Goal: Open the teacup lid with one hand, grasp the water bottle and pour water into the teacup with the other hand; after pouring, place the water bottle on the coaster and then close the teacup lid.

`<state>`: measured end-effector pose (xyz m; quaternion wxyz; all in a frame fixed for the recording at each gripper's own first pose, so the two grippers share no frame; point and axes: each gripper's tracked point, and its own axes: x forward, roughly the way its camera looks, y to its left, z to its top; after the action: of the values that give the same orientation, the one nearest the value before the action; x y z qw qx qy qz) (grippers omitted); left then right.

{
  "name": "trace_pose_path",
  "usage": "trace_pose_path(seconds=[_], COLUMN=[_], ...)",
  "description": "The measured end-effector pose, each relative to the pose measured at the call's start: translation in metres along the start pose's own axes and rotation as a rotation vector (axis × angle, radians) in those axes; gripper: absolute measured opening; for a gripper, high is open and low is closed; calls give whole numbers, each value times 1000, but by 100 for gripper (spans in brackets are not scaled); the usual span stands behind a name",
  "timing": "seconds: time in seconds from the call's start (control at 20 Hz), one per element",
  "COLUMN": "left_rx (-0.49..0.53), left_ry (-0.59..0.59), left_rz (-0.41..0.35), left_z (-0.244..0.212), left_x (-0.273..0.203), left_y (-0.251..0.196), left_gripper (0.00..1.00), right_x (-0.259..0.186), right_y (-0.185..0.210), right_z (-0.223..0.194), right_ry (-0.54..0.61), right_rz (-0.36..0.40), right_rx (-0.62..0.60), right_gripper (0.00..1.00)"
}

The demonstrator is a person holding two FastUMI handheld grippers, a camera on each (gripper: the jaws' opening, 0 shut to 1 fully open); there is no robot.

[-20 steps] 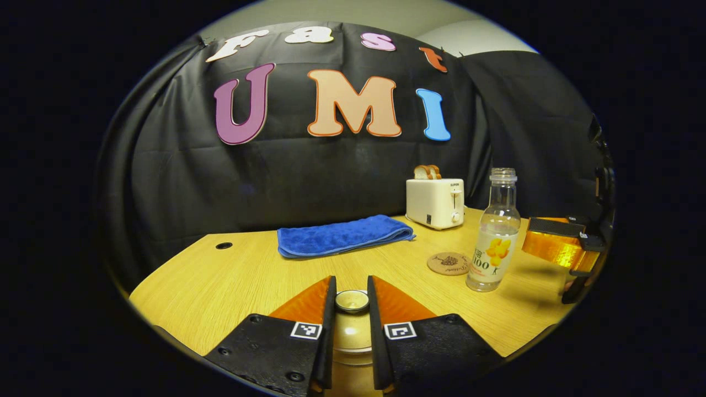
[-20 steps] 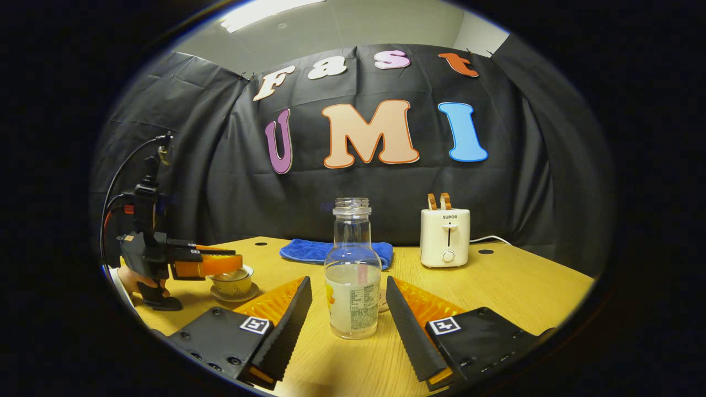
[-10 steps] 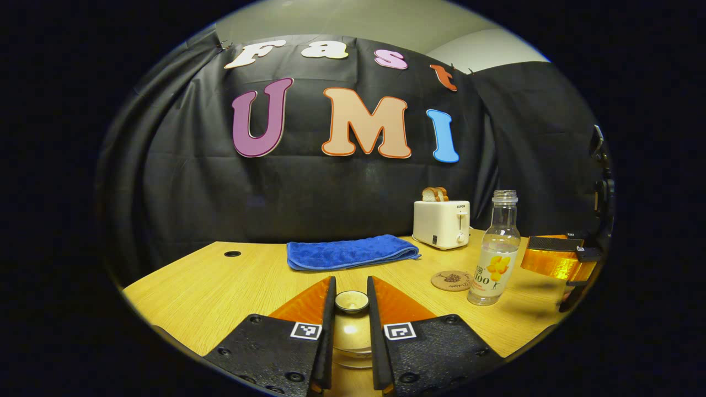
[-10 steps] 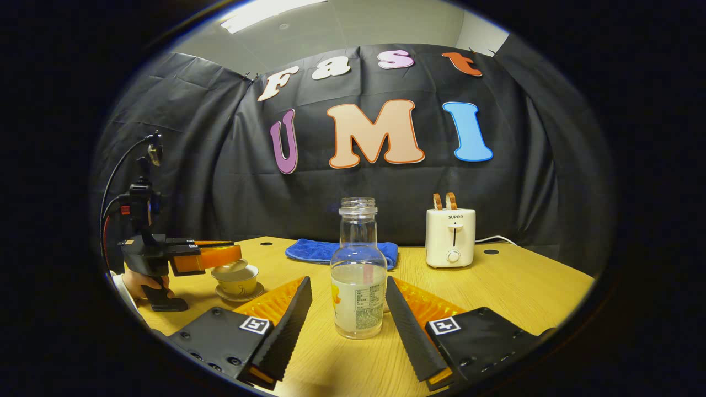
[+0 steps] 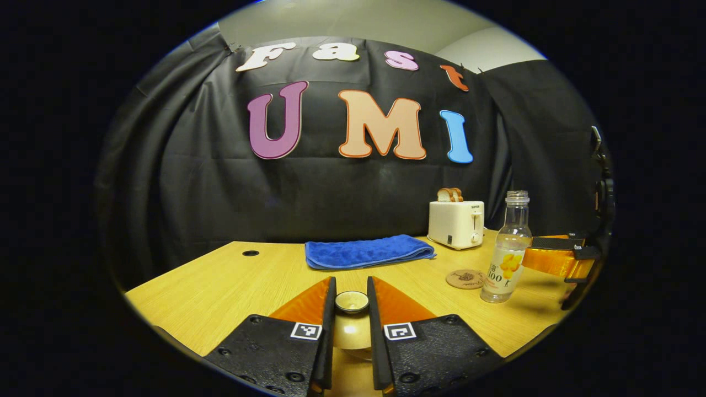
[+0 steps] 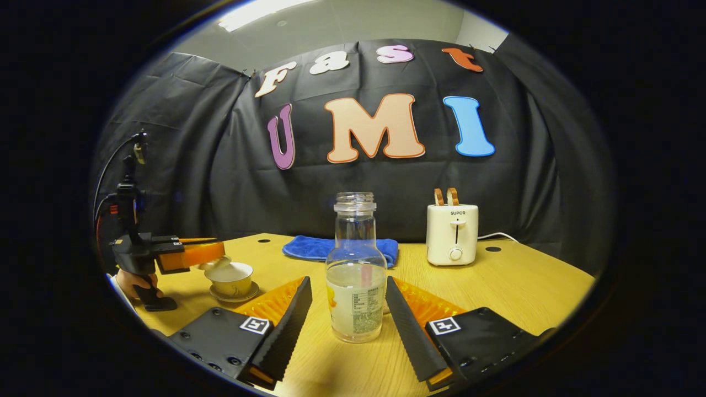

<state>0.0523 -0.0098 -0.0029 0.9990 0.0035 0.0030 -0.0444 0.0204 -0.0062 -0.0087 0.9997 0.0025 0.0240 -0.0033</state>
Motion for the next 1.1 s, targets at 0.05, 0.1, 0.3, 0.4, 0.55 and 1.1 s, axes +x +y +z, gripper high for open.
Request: trace_pose_path(seconds=[0.05, 0.1, 0.3, 0.4, 0.55, 1.1], left_rx=[0, 0, 0, 1, 1, 1], left_ry=[-2, -3, -3, -2, -4, 1], left_rz=[5, 9, 29, 50, 60, 176], left_z=[0, 0, 0, 0, -1, -1], left_x=[-3, -5, -14, -17, -21, -29], left_y=[3, 5, 15, 22, 28, 79], left_gripper=[26, 26, 26, 26, 27, 27], right_x=[3, 5, 20, 29, 40, 51], right_y=[-2, -2, -1, -3, -2, -2], right_z=[-2, -5, -15, -19, -22, -25], right_ry=[13, 32, 100, 122, 143, 163], right_rz=[-10, -16, -10, -13, -14, -17], right_rx=[-1, -2, -3, 0, -8, -23], right_gripper=[84, 92, 92, 88, 84, 82])
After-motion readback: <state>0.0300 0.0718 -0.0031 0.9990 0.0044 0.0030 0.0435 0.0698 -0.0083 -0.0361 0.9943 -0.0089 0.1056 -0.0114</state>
